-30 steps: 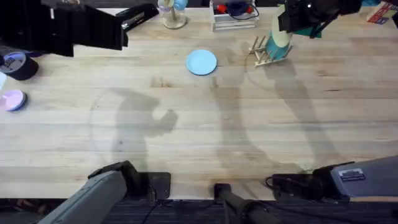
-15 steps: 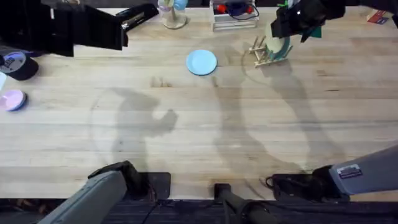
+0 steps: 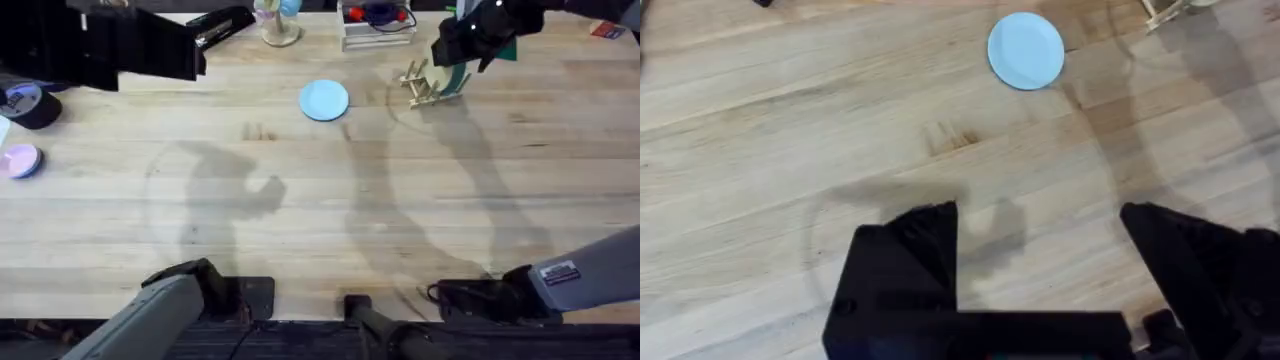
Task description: Pick up the plates from the table one by one and place each into a slot on the dish rack.
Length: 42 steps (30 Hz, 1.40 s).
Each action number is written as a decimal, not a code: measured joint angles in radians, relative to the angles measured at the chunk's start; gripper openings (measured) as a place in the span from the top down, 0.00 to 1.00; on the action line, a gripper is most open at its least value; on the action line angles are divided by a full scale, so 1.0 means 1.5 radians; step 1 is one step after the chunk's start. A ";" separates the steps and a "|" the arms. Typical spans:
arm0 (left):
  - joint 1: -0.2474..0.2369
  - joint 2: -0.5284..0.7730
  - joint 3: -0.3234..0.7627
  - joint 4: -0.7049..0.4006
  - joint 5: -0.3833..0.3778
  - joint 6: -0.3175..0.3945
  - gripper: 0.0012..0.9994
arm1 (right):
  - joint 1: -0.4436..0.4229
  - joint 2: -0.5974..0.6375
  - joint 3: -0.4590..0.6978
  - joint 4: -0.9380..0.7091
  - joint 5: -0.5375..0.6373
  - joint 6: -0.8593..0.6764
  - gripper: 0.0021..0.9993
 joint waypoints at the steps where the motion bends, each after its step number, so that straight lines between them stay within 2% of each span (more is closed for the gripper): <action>1: 0.000 0.000 0.000 0.000 0.000 0.000 0.00 | 0.000 0.005 0.000 -0.001 0.000 0.000 0.97; 15: 0.000 0.000 0.000 0.000 0.000 0.000 0.00 | 0.000 0.031 0.000 -0.007 0.000 0.000 0.97; 30: 0.000 0.000 0.000 0.000 0.000 0.000 0.00 | 0.000 0.031 0.000 -0.006 0.000 0.004 0.81; 36: 0.000 0.000 0.000 0.000 0.000 0.000 0.00 | 0.000 0.031 0.003 -0.011 0.000 0.005 0.79; 42: 0.000 0.000 0.000 0.000 0.000 0.000 0.00 | 0.000 0.031 0.055 -0.059 0.001 0.004 0.75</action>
